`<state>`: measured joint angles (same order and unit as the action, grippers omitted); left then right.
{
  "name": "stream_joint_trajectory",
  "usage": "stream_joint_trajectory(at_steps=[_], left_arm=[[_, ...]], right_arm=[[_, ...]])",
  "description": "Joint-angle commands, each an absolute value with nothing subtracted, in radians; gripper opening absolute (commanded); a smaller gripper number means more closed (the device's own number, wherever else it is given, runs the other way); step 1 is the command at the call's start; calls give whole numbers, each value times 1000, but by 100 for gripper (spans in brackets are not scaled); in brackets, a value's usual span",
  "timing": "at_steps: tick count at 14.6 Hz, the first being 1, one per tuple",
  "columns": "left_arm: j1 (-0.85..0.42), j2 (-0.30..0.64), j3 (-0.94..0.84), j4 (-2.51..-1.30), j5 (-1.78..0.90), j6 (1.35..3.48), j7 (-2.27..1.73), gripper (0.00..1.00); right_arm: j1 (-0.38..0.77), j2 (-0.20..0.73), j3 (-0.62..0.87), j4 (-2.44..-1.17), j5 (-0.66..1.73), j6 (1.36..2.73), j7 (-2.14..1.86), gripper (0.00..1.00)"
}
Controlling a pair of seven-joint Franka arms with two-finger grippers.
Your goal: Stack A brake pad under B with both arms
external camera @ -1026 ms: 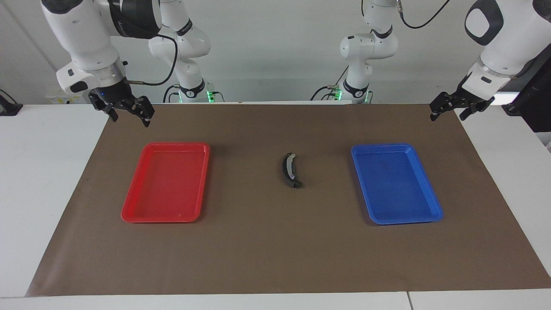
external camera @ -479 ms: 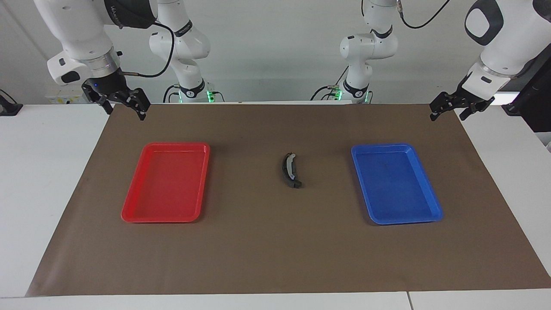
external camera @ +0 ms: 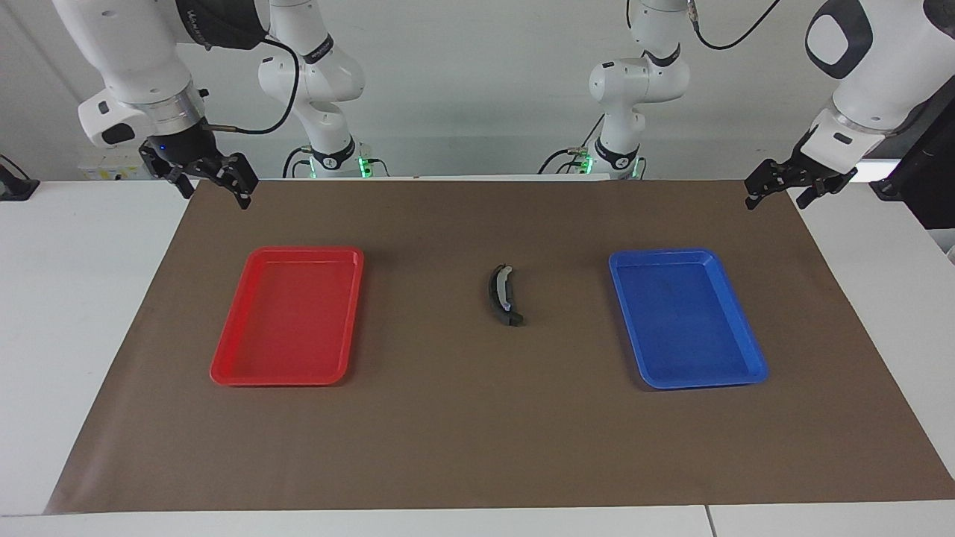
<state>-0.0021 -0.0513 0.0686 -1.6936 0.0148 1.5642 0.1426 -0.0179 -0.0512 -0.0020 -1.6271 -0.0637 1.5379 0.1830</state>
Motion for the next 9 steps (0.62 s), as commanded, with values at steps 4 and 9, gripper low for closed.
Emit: stream_joint_trajectory(at_steps=[4, 9], left_arm=[[8, -74, 61, -1713, 25, 1569, 147, 99], [8, -74, 61, -1713, 25, 1569, 149, 99]], right_arm=[[2, -43, -21, -1606, -38, 1519, 172, 100], [3, -21, -17, -1552, -3, 1453, 172, 100]])
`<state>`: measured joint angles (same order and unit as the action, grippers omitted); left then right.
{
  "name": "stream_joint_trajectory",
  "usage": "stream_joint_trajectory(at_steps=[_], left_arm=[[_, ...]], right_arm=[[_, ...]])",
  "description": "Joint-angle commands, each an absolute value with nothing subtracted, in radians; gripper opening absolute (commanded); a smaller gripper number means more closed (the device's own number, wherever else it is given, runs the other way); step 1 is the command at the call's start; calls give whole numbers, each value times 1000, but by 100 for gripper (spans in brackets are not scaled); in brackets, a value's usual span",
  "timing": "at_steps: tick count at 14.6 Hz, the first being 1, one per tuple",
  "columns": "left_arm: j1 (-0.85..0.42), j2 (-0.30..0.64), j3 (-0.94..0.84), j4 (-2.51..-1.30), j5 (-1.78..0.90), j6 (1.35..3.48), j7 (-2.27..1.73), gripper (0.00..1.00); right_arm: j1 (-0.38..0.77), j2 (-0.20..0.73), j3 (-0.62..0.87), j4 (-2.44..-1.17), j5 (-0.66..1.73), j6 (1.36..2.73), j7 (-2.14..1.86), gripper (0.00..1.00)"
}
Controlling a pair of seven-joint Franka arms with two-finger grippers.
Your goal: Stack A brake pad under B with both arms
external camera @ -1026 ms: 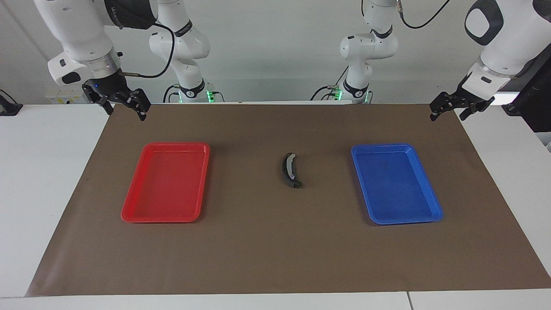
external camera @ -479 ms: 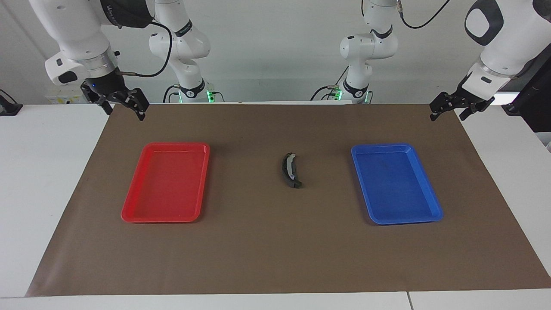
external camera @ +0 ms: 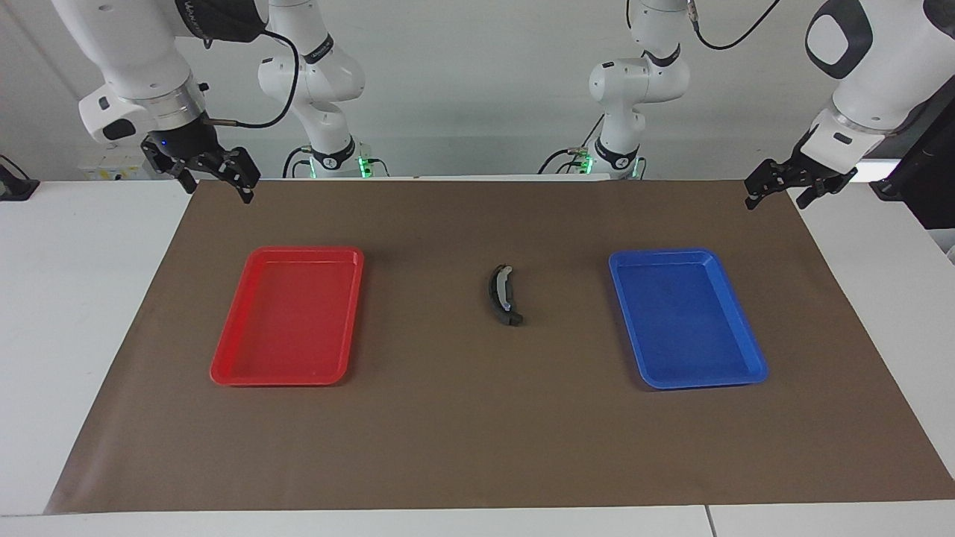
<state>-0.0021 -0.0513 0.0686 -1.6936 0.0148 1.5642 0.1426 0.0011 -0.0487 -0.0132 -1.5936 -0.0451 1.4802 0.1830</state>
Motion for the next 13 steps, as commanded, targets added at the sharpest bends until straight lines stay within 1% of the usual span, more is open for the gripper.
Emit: stream_joint_trajectory(at_steps=[1, 7, 13], left_arm=[[8, -74, 61, -1713, 25, 1569, 147, 99], [8, -74, 60, -1713, 25, 1569, 147, 99], [8, -74, 60, -1713, 25, 1569, 149, 99]], right_arm=[[0, -21, -18, -1551, 15, 1453, 173, 100], [5, -28, -15, -1563, 3, 1466, 77, 100], [5, -28, -15, -1565, 5, 1468, 84, 100]])
